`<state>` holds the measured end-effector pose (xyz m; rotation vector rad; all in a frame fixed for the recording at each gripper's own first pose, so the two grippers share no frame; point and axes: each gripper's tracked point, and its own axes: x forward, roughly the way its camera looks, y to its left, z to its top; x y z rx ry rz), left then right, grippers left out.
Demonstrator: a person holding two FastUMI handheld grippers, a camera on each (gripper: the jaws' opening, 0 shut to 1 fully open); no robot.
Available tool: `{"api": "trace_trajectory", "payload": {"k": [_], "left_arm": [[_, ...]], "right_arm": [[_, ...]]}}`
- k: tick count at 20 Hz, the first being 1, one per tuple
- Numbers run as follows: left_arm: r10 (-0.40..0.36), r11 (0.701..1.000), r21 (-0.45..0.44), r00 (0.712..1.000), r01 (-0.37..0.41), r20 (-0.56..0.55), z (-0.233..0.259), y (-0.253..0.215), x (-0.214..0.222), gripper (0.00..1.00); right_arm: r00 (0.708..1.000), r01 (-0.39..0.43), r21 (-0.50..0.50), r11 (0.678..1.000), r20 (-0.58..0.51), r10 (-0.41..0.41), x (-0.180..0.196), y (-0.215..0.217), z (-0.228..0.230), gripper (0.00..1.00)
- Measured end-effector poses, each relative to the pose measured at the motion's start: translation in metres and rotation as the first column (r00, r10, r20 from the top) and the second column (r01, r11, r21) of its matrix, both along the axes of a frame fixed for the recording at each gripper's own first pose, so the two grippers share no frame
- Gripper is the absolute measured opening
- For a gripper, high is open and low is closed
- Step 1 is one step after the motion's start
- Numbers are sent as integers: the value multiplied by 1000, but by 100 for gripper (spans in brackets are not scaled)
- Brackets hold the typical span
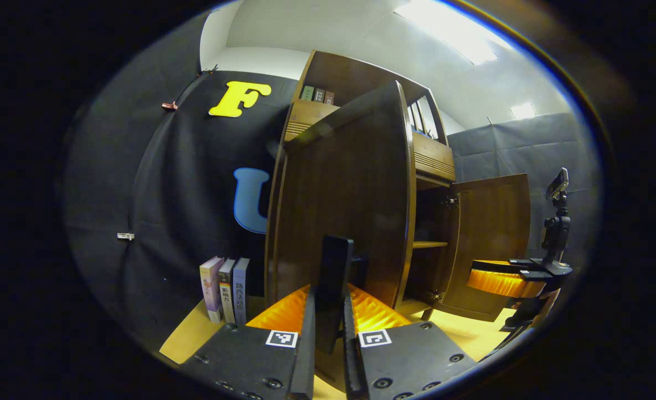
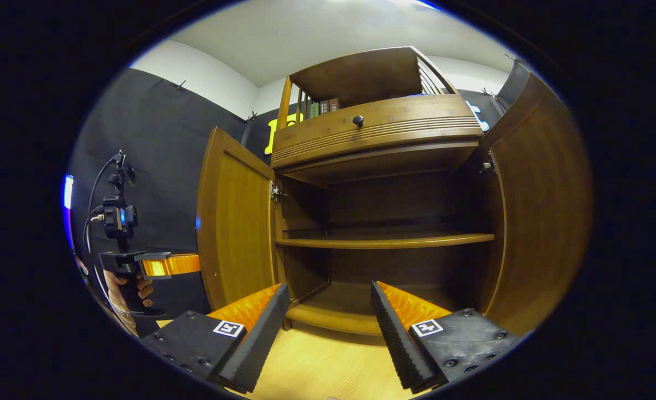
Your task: Open the right door of the double-door shoe cabinet with the right hand, and open the left door with the left hand.
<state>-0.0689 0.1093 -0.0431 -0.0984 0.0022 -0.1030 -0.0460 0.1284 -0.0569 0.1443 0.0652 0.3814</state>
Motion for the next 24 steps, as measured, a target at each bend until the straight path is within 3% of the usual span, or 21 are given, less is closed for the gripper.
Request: {"api": "trace_trajectory", "payload": {"k": [4,10,15,19,24], "left_arm": [[17,1000,-16,1000,-17,-3,0,16,-5,24],[140,990,-10,990,-140,3,1,55,-12,19],[133,990,-50,991,-134,-15,-2,53,-22,17],[151,989,3,989,-151,5,10,42,-50,17],[91,994,55,996,-92,18,23,-2,-81,17]], "right_arm": [[1000,-1,6,1000,-3,1,3,6,-1,93],[1000,-16,8,1000,-12,16,5,17,-3,93],[999,-26,-1,1000,-24,26,5,21,-7,93],[999,-24,5,1000,-24,24,9,20,-4,93],[999,-29,16,999,-18,30,9,21,-1,93]]}}
